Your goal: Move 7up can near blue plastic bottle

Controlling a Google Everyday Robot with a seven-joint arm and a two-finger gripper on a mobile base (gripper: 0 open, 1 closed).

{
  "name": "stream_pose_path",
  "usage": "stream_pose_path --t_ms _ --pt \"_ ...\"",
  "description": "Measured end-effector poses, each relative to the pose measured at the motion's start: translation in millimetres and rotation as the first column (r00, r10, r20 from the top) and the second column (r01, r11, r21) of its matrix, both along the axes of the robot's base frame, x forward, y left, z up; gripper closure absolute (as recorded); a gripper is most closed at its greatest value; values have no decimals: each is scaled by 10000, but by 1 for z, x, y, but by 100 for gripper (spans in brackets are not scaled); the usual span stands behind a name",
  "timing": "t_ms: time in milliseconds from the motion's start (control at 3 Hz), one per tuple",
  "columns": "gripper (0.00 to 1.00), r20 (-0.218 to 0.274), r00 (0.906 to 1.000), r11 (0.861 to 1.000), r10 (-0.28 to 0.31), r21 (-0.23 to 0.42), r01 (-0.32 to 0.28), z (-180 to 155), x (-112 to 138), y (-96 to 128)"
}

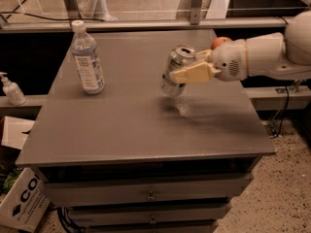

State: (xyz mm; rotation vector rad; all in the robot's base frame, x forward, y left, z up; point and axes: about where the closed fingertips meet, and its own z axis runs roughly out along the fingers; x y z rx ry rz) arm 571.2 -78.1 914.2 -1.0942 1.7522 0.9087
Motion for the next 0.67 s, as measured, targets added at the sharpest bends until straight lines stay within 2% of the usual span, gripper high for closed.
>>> stream_pose_path --t_ms 333,667 --pt "100 441 9980 9989 457 -88 -453 2 17 49" --pt "100 859 9924 9953 881 -474 -843 2 38 91"
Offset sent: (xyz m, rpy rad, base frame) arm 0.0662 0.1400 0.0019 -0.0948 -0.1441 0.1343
